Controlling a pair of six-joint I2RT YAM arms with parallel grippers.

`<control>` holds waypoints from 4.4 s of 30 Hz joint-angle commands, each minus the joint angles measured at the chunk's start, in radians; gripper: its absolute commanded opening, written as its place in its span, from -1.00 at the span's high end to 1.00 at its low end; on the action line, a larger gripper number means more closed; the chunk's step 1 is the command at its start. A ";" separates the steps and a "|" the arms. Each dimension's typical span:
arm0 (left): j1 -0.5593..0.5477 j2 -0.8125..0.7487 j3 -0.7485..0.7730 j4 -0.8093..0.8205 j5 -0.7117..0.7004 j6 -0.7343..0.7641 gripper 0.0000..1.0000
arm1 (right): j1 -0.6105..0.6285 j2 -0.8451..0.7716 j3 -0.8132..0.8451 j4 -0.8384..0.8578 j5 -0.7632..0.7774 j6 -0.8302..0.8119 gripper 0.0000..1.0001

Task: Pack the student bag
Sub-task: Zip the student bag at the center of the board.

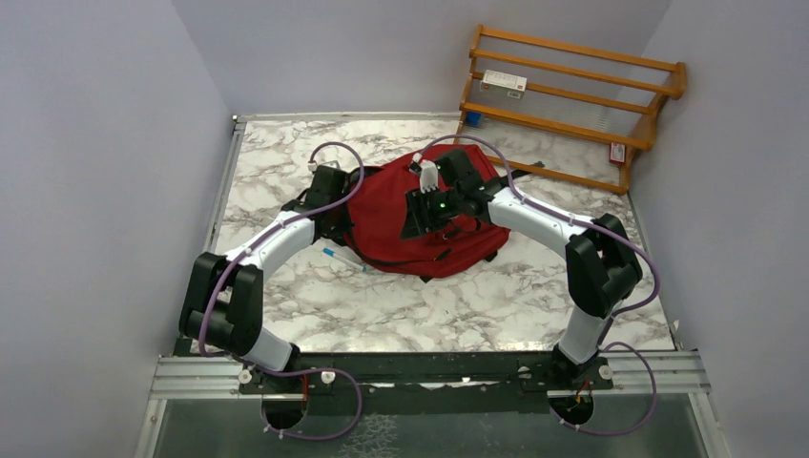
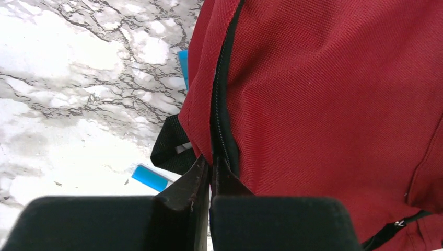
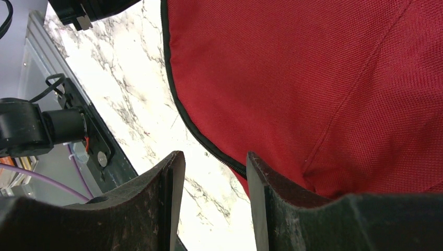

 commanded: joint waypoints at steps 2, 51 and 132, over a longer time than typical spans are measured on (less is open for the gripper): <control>-0.001 -0.055 0.035 -0.020 0.094 0.006 1.00 | -0.001 -0.027 0.006 0.012 -0.016 -0.001 -0.02; 0.058 -0.068 0.252 -0.297 0.319 0.203 1.00 | 0.001 0.081 0.153 0.185 0.198 -0.054 -0.02; -0.587 0.359 0.251 0.230 0.101 0.363 0.07 | -0.194 -0.519 -0.795 0.269 0.479 0.681 -0.20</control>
